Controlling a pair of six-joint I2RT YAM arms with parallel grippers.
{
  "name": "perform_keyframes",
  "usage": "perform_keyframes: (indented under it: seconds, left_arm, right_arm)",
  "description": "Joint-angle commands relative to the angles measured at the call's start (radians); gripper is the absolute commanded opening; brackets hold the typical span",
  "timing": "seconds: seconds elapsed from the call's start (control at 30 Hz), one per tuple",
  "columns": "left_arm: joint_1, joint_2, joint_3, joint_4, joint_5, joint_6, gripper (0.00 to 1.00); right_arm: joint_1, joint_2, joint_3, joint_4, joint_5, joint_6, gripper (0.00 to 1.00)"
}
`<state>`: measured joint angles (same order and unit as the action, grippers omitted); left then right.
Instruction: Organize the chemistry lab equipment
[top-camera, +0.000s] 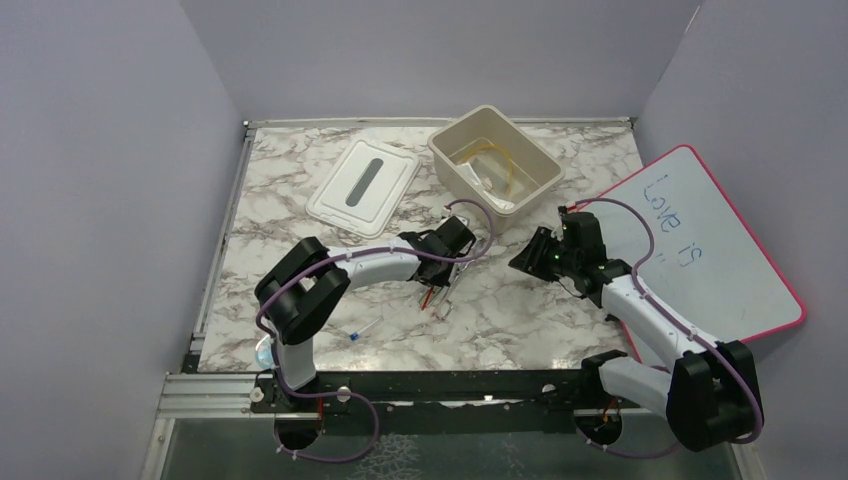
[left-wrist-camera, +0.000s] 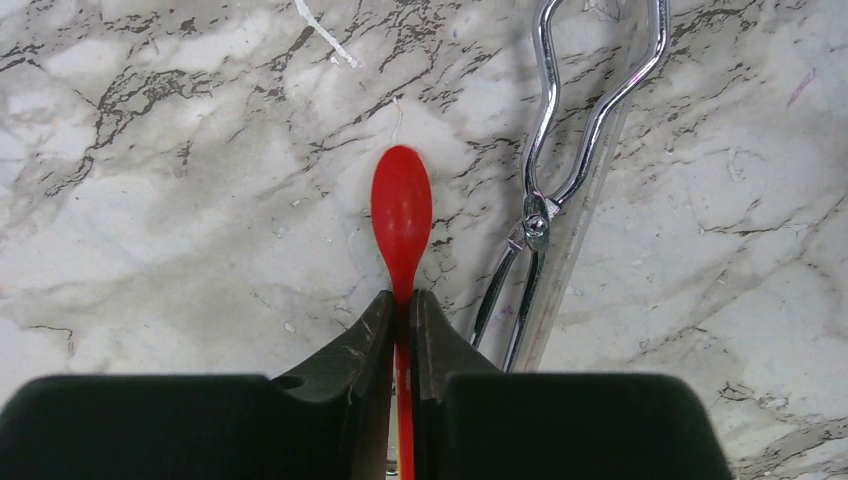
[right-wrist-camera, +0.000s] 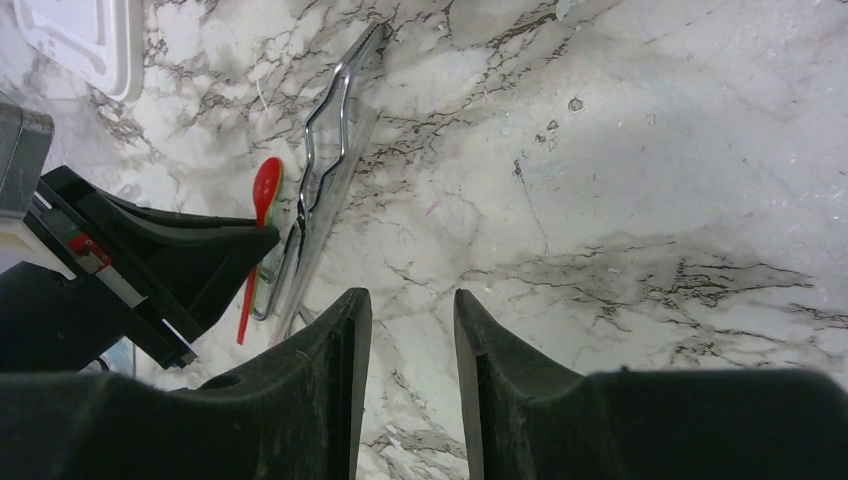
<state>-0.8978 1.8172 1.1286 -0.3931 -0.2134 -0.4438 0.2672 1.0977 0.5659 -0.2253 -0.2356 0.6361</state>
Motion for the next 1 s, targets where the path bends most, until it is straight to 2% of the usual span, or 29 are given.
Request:
perform_keyframes:
  seconds: [0.0, 0.07, 0.2, 0.33, 0.43, 0.7, 0.97]
  left_arm:
    - [0.000, 0.008, 0.021, -0.026, -0.021, -0.015, 0.07]
    - [0.001, -0.023, 0.031, -0.026, -0.028, -0.012, 0.00]
    - [0.001, -0.117, 0.054, -0.026, -0.047, -0.022, 0.00]
    - [0.004, -0.221, 0.070, 0.007, -0.042, -0.061, 0.00]
    - [0.017, -0.298, 0.077, 0.054, -0.007, -0.097, 0.00]
    - [0.038, -0.441, 0.064, 0.238, 0.089, -0.250, 0.00]
    - [0.040, -0.528, 0.002, 0.408, 0.151, -0.337, 0.00]
  right_arm:
    - [-0.002, -0.022, 0.003, 0.012, -0.022, 0.001, 0.40]
    - [-0.002, -0.029, 0.007, 0.016, -0.037, -0.003, 0.40]
    - [-0.003, -0.043, -0.007, 0.090, -0.158, -0.033, 0.42]
    - [-0.002, -0.047, -0.052, 0.270, -0.387, -0.023, 0.47]
    - [-0.001, -0.053, -0.072, 0.396, -0.482, 0.027, 0.51]
    - [0.053, -0.080, -0.043, 0.645, -0.560, 0.143, 0.69]
    - [0.099, -0.004, 0.010, 0.833, -0.607, 0.225, 0.73]
